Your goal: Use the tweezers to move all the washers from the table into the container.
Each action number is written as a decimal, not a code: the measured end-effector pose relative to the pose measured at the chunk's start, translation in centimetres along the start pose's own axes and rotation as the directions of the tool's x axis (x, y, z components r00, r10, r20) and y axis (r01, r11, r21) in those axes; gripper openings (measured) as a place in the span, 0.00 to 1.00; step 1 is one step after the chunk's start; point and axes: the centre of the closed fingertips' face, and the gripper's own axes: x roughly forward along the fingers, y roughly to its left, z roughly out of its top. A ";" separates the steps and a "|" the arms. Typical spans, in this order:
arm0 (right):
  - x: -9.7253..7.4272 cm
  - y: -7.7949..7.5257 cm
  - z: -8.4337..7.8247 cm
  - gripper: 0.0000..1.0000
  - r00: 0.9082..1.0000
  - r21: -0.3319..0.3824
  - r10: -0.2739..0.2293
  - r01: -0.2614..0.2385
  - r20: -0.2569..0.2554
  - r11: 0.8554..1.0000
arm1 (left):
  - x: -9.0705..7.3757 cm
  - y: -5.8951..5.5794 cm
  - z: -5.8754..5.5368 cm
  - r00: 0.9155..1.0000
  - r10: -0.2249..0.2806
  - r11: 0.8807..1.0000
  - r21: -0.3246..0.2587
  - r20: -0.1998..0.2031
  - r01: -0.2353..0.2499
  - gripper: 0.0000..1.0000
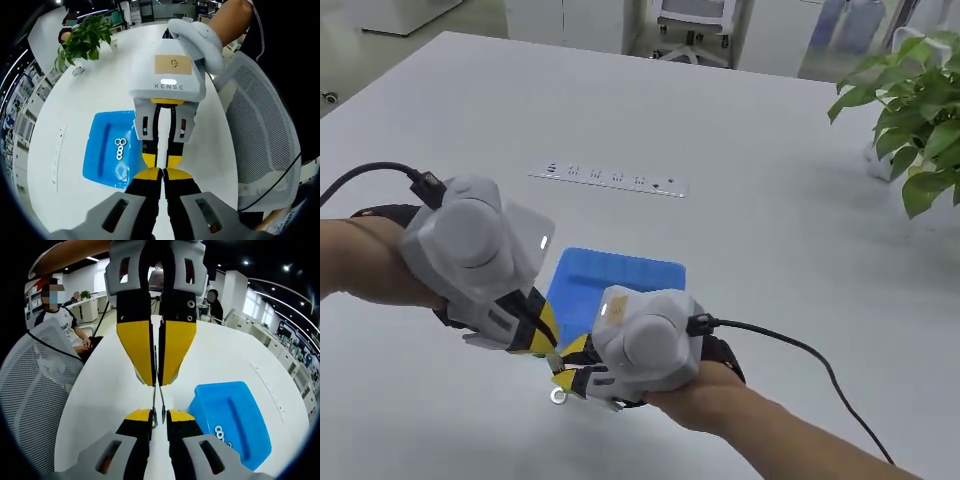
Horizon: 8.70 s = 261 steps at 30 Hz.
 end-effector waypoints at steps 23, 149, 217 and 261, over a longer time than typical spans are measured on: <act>0.6 0.5 -0.8 0.14 1.000 -0.001 -0.002 0.002 -0.007 1.000 | 0.9 0.1 0.0 1.000 -0.012 1.000 -0.003 0.011 0.012 0.06; -4.6 -4.9 3.2 0.09 0.998 0.064 -0.057 0.055 0.032 0.996 | -3.6 4.7 5.0 0.999 -0.045 0.996 0.083 -0.005 0.045 0.06; 0.2 -10.7 -1.9 0.10 0.999 0.101 -0.038 0.039 -0.008 0.994 | 1.9 10.7 1.0 0.999 -0.042 0.996 0.079 -0.023 0.044 0.06; -5.6 -7.2 2.6 0.11 0.988 0.054 -0.118 0.113 0.095 0.992 | -3.2 6.6 6.3 1.000 -0.025 0.993 0.114 0.009 0.024 0.05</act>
